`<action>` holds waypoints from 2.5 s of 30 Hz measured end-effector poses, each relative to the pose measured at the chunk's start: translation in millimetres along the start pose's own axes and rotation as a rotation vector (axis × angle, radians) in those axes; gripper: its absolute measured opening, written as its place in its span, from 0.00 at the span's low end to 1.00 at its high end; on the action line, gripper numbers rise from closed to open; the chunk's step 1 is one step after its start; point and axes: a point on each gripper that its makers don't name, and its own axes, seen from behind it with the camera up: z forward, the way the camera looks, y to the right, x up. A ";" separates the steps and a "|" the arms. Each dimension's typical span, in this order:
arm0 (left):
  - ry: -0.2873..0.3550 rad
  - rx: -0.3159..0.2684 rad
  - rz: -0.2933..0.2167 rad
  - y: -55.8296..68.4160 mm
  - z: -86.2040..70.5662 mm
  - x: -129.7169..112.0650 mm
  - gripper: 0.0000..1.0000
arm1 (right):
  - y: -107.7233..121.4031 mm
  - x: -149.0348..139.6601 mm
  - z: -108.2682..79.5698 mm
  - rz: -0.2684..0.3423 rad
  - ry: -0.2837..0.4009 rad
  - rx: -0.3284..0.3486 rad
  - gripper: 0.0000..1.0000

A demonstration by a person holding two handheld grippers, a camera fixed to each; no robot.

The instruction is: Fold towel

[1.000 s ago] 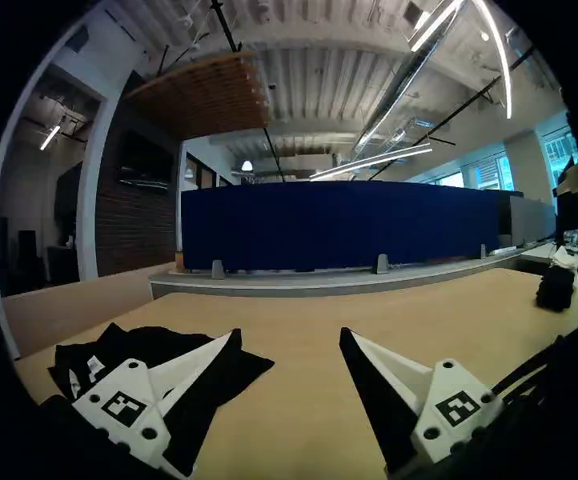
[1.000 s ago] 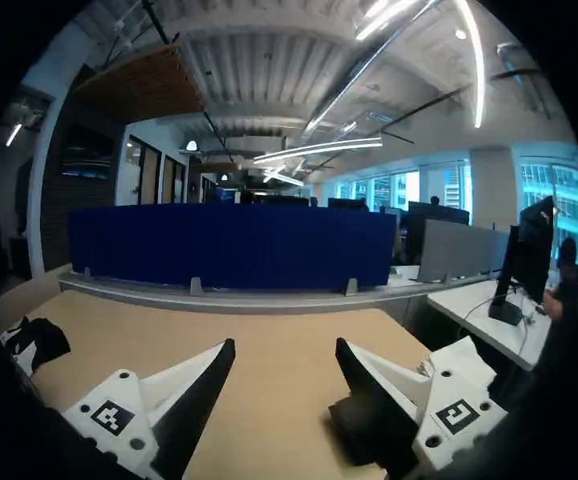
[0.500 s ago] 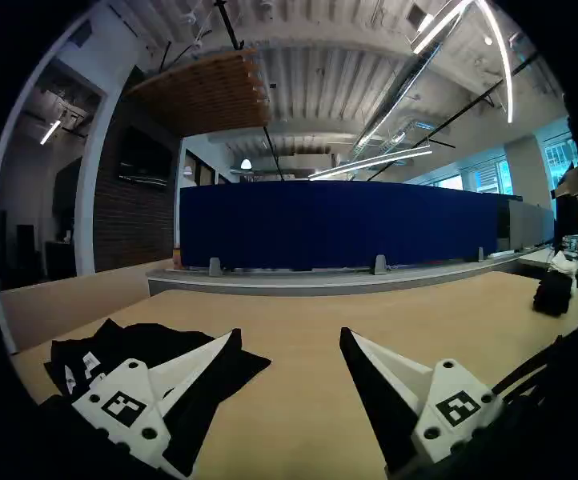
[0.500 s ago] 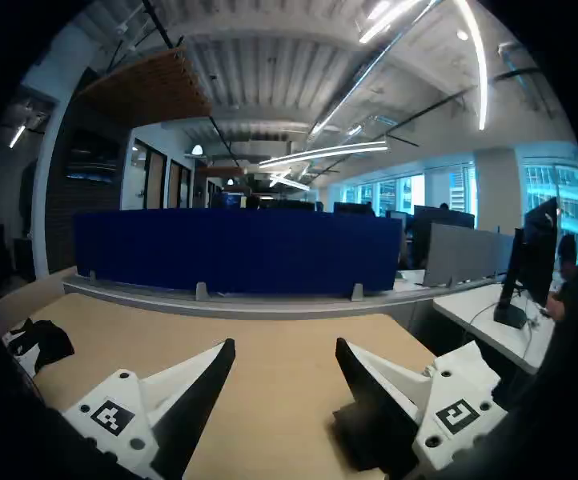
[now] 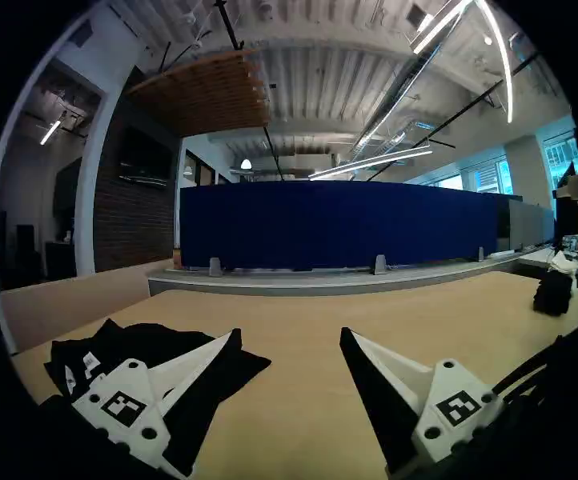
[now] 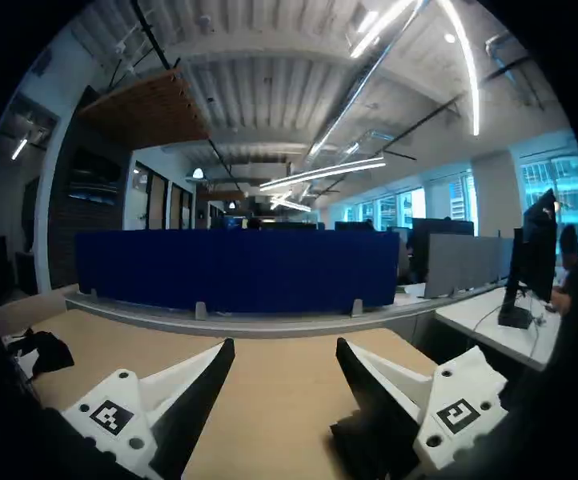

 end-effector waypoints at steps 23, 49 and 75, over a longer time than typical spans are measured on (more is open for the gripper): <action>0.000 0.000 0.000 -0.7 2.0 -0.8 0.91 | -0.3 -106.2 17.2 0.049 0.019 0.050 0.99; 0.000 0.000 0.000 -0.4 2.1 -1.0 0.92 | -11.5 -147.6 21.6 0.110 0.000 0.074 1.00; 0.000 0.000 0.000 -0.8 1.8 -1.4 0.91 | -25.0 -152.8 18.7 -0.002 0.025 0.088 1.00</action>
